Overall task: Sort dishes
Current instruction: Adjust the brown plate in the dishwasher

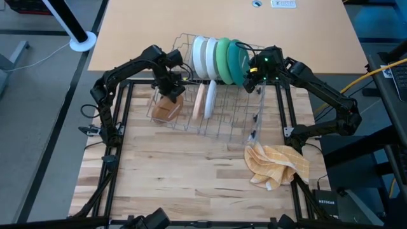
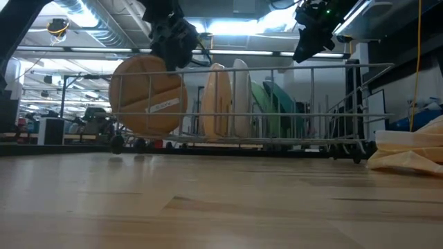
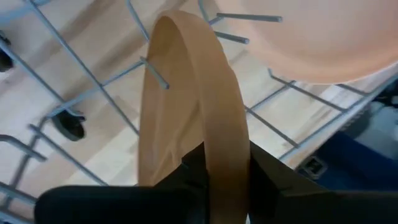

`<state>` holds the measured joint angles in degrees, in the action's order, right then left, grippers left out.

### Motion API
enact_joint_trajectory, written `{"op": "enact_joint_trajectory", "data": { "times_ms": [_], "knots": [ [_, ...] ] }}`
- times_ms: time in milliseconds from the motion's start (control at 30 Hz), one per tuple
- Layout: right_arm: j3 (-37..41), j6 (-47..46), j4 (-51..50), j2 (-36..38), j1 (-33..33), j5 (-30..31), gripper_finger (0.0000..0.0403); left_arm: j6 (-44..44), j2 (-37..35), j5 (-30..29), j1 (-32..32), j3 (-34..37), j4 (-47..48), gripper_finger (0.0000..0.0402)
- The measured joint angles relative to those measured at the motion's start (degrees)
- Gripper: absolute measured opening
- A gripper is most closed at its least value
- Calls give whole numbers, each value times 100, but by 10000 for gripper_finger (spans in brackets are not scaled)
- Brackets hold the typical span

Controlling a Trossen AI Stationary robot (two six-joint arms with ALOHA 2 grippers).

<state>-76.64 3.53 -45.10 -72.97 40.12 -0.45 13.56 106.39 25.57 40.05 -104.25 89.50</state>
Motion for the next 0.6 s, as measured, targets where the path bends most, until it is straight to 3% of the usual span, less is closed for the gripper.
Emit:
{"op": "enact_joint_trajectory", "data": {
  "times_ms": [200,600],
  "knots": [
    [1,0,1,0,0,-1,137,285,-7,628,7,-63,7,46],
    [0,-11,-2,-4,-2,-2,137,271,-13,659,7,-63,-6,45]
  ]
}}
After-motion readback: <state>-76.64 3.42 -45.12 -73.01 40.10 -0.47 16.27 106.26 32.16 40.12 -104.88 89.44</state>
